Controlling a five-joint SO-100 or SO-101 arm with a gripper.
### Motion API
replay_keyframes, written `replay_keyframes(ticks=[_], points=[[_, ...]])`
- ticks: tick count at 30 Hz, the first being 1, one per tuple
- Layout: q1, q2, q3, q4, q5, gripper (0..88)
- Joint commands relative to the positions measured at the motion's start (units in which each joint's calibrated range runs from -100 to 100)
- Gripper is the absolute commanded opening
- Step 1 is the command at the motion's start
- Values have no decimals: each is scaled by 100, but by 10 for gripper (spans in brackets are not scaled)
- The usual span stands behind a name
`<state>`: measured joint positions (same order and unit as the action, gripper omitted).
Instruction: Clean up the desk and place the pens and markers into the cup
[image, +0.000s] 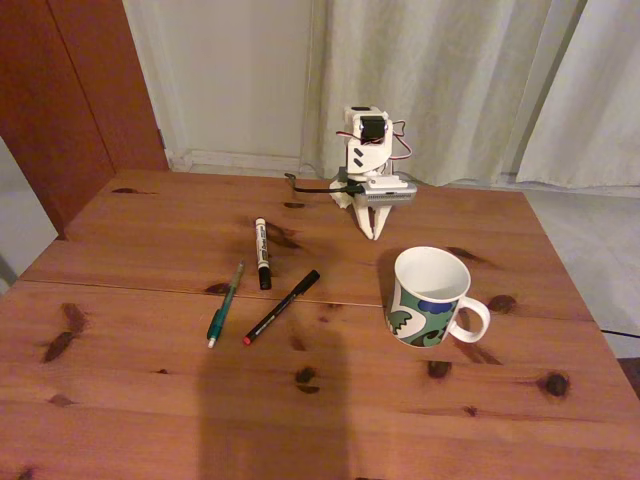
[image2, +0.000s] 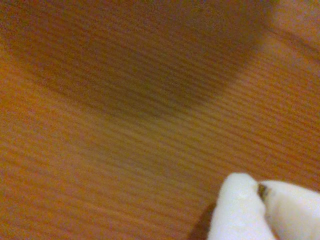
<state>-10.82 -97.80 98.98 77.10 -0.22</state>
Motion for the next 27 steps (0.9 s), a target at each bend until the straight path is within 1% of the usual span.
replay_keyframes(ticks=[1, 27], points=[[0, -38, 57, 62, 43, 11], [16, -38, 57, 62, 38, 8]])
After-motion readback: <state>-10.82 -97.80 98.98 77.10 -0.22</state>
